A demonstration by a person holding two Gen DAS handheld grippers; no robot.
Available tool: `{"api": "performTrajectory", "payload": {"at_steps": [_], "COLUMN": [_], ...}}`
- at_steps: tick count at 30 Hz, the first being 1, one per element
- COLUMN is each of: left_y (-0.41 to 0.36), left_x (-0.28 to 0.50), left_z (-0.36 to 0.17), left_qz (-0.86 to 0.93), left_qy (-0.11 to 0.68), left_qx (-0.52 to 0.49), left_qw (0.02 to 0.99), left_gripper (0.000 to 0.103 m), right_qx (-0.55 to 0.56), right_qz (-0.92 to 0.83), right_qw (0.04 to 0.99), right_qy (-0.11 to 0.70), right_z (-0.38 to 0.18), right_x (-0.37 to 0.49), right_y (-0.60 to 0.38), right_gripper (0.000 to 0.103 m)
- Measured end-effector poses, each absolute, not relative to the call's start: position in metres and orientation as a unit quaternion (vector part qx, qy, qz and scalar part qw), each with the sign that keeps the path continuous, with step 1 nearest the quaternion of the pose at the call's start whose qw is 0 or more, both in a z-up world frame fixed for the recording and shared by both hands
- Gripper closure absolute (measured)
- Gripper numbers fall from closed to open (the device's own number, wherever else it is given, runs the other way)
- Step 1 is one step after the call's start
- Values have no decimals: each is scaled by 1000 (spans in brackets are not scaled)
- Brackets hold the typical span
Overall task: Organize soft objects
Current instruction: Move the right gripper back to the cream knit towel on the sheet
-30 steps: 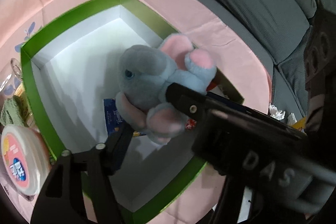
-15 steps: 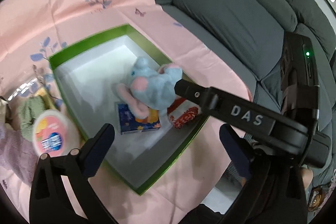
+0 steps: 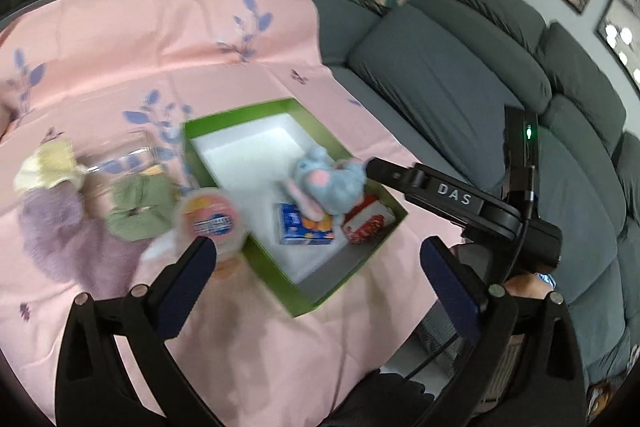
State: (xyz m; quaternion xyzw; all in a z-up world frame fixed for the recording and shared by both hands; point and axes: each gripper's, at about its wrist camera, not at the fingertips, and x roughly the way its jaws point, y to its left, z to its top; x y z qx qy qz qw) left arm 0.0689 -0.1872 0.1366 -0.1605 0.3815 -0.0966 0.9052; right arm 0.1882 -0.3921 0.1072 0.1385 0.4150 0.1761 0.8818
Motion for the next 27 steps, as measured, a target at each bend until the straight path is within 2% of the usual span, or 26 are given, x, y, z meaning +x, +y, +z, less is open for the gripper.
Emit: {"api": "performTrajectory", "payload": {"at_steps": [4, 12, 17, 20, 27], "left_y": [-154, -89, -54, -40, -2], "left_x": [38, -15, -41, -47, -60], "left_z": [141, 117, 82, 60, 29], "left_qz": [-50, 46, 94, 105, 186], "left_qy": [360, 355, 349, 364, 370], "left_qx": [-174, -226, -276, -295, -323], "left_qw": [915, 906, 891, 877, 851], "left_gripper": [1, 1, 1, 1, 1], "right_qx": [127, 89, 60, 47, 12], "right_qz": [182, 189, 206, 207, 285], "right_qw": [884, 892, 899, 908, 891], "right_qy": [411, 400, 381, 362, 353], "right_z": [111, 121, 131, 136, 144], "right_x": [184, 170, 155, 143, 112], "right_y": [-383, -360, -338, -321, -264], "right_gripper": [18, 17, 17, 11, 11]}}
